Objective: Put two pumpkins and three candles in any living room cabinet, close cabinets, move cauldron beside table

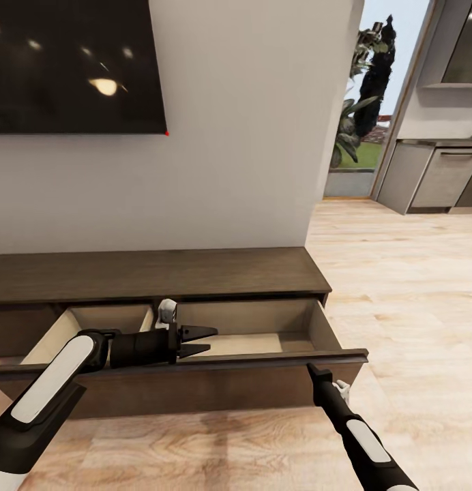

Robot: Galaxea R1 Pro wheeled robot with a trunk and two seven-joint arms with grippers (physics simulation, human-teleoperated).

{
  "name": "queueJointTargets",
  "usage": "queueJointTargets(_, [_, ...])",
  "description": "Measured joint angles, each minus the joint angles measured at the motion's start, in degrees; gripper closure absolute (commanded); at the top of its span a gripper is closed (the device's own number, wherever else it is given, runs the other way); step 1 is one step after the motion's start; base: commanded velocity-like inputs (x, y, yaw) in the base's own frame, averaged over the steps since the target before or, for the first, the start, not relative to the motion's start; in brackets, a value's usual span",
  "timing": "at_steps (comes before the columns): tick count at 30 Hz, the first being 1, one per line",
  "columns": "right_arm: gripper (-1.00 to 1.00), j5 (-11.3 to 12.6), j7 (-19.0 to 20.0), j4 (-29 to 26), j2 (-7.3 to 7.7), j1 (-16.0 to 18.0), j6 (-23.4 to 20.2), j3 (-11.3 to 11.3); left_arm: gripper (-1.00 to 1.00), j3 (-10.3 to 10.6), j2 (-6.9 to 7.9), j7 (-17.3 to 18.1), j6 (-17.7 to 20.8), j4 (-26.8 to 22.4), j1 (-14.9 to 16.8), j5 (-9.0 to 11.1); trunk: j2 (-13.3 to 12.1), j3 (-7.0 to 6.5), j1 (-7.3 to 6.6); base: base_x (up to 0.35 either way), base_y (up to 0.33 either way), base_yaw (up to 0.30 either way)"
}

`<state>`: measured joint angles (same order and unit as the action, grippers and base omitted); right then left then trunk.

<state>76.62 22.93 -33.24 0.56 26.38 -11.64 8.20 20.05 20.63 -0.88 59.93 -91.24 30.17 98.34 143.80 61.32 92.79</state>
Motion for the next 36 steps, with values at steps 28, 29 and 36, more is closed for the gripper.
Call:
queueJointTargets(28, [1.00,-1.01,-3.61,0.55,0.06,2.15,2.07,-1.32,-1.00,0.02,-0.02,0.00,0.00,0.02,0.02,-0.04,-0.03,0.00,0.02,-0.037,0.000,0.000])
queueJointTargets(29, [1.00,-1.02,-3.64,0.55,0.07,2.16,2.05,-1.32,-1.00,0.02,-0.02,0.01,0.00,0.02,0.02,-0.06,-0.03,0.00,0.02,-0.009,0.000,0.000])
queueJointTargets(36, [1.00,-1.04,-3.64,0.55,0.10,2.17,1.95,-1.32,-1.00,0.02,-0.02,-0.01,0.00,0.02,0.02,-0.06,-0.03,0.00,0.02,-0.002,0.000,0.000])
